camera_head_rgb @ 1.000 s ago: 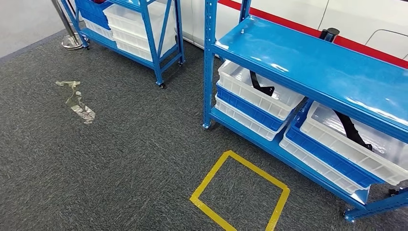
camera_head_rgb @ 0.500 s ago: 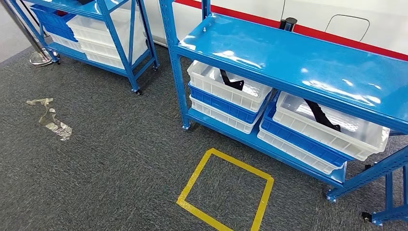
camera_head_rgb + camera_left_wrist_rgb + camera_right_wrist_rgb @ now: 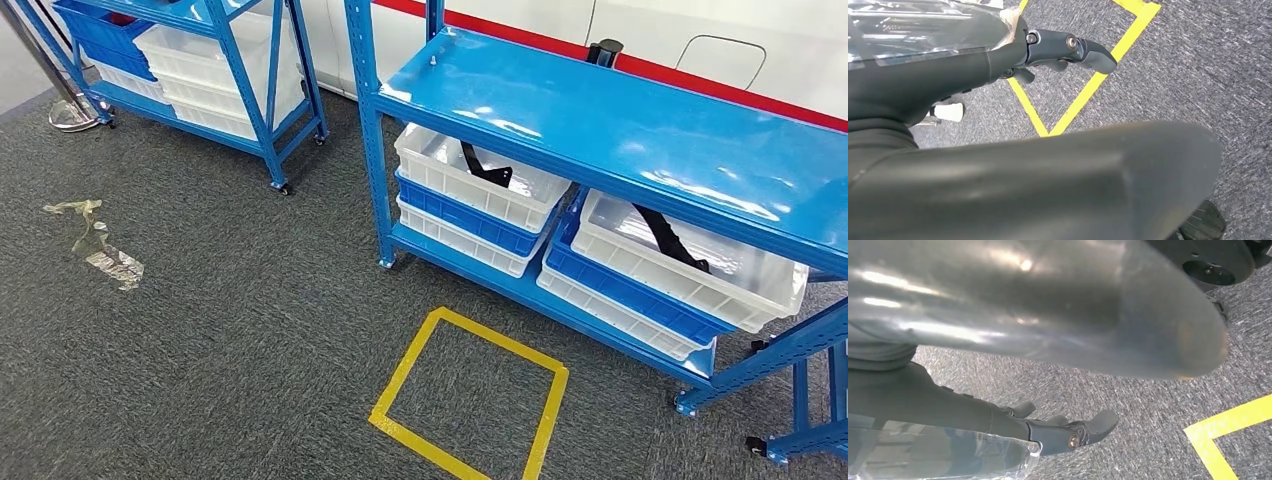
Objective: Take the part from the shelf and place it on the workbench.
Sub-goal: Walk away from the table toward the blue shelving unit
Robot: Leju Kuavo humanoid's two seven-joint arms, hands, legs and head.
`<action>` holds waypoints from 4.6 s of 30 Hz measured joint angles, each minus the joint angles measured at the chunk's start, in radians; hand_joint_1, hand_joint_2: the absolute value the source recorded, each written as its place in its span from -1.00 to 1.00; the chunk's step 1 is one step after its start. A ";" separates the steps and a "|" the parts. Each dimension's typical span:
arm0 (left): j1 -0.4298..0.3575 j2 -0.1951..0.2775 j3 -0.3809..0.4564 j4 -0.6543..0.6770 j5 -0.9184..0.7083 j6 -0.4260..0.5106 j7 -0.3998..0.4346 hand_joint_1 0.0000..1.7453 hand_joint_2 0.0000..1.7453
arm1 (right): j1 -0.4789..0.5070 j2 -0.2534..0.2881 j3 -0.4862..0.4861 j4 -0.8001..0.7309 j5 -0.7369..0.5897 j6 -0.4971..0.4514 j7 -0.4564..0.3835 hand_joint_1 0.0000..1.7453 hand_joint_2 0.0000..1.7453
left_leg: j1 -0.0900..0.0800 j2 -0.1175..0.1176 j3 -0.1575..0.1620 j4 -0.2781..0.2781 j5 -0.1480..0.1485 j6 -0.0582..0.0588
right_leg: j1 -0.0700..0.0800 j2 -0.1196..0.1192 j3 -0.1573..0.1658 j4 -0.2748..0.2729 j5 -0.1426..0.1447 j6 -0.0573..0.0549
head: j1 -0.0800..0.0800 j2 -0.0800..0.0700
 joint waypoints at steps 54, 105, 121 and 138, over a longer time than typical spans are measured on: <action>0.006 0.028 -0.004 -0.001 -0.025 -0.057 0.003 -1.00 -1.00 | 0.036 0.002 -0.033 0.000 0.000 -0.029 -0.015 -1.00 -1.00 | 0.016 0.007 0.013 0.065 -0.083 -0.024 | -0.015 -0.019 0.020 0.000 -0.025 -0.019 | 0.004 0.000; 0.010 0.034 -0.023 -0.001 -0.052 -0.053 0.053 -1.00 -1.00 | 0.037 0.013 -0.077 0.000 0.004 -0.032 -0.014 -1.00 -1.00 | 0.020 0.009 0.002 -0.028 0.021 0.017 | -0.012 0.000 -0.080 0.171 -0.106 0.009 | 0.001 0.000; 0.009 0.035 -0.028 -0.001 -0.061 -0.034 0.083 -1.00 -1.00 | 0.042 0.011 -0.085 0.000 0.037 -0.069 -0.018 -1.00 -1.00 | 0.020 0.020 -0.041 0.149 -0.113 -0.036 | -0.021 -0.042 0.031 -0.022 -0.012 -0.013 | -0.007 0.000; 0.038 0.053 -0.165 -0.017 0.081 -0.065 0.082 -1.00 1.00 | 0.072 0.021 -0.122 -0.009 0.011 -0.054 -0.017 -1.00 1.00 | 0.028 -0.008 -0.008 -0.002 0.008 -0.027 | -0.022 0.000 0.028 -0.026 -0.017 0.021 | -0.001 0.000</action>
